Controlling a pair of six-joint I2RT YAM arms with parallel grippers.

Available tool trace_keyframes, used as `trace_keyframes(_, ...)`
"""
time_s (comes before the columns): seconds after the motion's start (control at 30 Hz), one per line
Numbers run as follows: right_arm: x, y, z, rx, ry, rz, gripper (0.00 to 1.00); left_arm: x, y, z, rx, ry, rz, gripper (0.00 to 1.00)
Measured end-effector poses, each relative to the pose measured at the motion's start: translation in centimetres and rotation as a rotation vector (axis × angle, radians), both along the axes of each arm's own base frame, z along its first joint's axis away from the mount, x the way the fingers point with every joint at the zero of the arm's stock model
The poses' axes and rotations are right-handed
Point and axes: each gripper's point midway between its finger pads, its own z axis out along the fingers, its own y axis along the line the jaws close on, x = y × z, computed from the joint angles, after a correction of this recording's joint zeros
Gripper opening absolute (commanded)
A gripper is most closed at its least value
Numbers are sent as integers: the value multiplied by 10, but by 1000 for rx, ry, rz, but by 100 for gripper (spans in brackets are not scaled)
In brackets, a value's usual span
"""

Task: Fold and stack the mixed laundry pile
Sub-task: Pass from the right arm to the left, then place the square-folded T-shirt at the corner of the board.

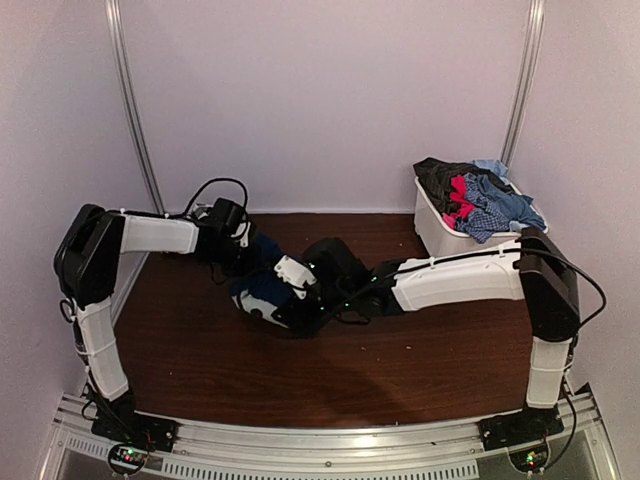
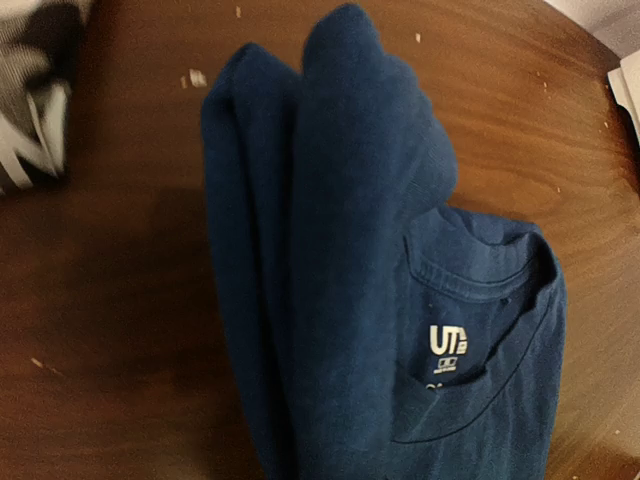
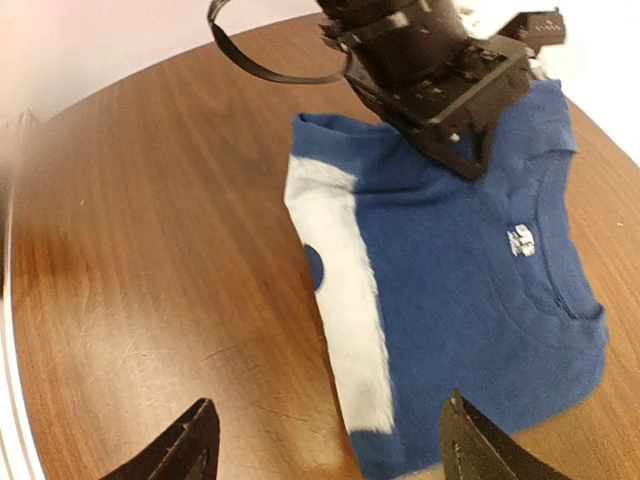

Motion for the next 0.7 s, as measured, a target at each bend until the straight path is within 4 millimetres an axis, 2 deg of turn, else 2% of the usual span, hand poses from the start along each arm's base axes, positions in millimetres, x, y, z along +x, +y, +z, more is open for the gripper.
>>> trace_keyframes(0.1, 17, -22, 17, 99, 8, -104, 77, 34, 7, 29, 144, -81, -17, 0)
trace_keyframes(0.17, 21, -33, 13, 149, 35, -166, 78, 56, 9, 43, 219, -134, -31, 0)
trace_keyframes(0.23, 14, -41, -2, 177, 77, -197, 79, 72, 13, 51, 286, -167, -42, 0)
trace_keyframes(0.37, -12, -59, -46, 151, 173, -227, 80, 102, 24, 61, 375, -195, -62, 0)
trace_keyframes(0.43, -21, -61, -55, 141, 194, -227, 80, 116, 32, 66, 395, -206, -62, 0)
trace_keyframes(0.57, -27, -54, -47, 176, 196, -216, 80, 140, 48, 81, 423, -237, -52, 0)
trace_keyframes(0.7, -27, -50, -34, 217, 185, -209, 80, 156, 62, 100, 427, -275, -31, 0)
